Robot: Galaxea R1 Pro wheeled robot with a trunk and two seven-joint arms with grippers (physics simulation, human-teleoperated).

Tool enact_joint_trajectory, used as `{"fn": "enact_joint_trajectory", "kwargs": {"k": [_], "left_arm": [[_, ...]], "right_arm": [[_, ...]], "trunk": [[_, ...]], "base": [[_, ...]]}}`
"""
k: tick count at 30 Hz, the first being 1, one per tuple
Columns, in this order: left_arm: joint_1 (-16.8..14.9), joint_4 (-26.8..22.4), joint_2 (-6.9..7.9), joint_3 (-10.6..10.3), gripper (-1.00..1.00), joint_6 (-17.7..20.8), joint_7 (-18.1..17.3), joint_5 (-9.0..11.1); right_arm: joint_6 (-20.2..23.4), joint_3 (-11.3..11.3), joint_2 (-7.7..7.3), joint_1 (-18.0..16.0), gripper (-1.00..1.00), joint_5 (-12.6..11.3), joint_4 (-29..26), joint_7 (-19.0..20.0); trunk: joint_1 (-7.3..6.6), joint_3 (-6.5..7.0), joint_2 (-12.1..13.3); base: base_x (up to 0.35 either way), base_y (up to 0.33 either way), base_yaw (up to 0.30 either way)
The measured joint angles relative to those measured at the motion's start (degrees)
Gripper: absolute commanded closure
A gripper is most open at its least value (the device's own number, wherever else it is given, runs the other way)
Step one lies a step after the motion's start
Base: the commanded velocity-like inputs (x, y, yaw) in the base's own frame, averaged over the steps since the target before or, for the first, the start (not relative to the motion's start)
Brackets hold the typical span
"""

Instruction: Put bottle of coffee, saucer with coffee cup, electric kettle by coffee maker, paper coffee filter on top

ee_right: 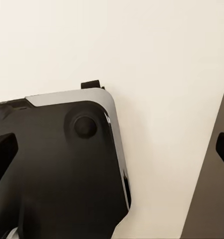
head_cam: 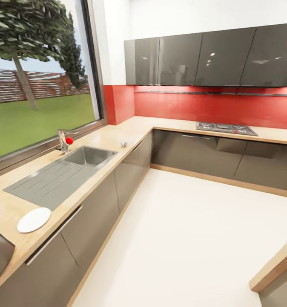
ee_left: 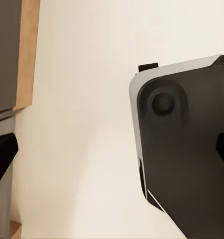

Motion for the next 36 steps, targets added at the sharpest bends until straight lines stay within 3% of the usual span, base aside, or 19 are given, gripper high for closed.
{"fn": "enact_joint_trajectory", "kwargs": {"k": [24,36], "left_arm": [[0.01,-0.14,-0.1,0.1,-1.0,0.0,0.0,0.01],[-0.02,-0.19,-0.12,0.18,-1.0,-0.09,-0.07,0.01]], "right_arm": [[-0.01,-0.06,0.0,-0.01,-1.0,-0.01,0.0,-0.08],[-0.04,-0.05,0.0,0.02,-1.0,-0.02,-0.02,-0.06]], "trunk": [[0.0,0.03,0.0],[0.0,0.21,0.0]], "base": [[0.325,-0.084,-0.002],[0.338,-0.001,-0.227]]}}
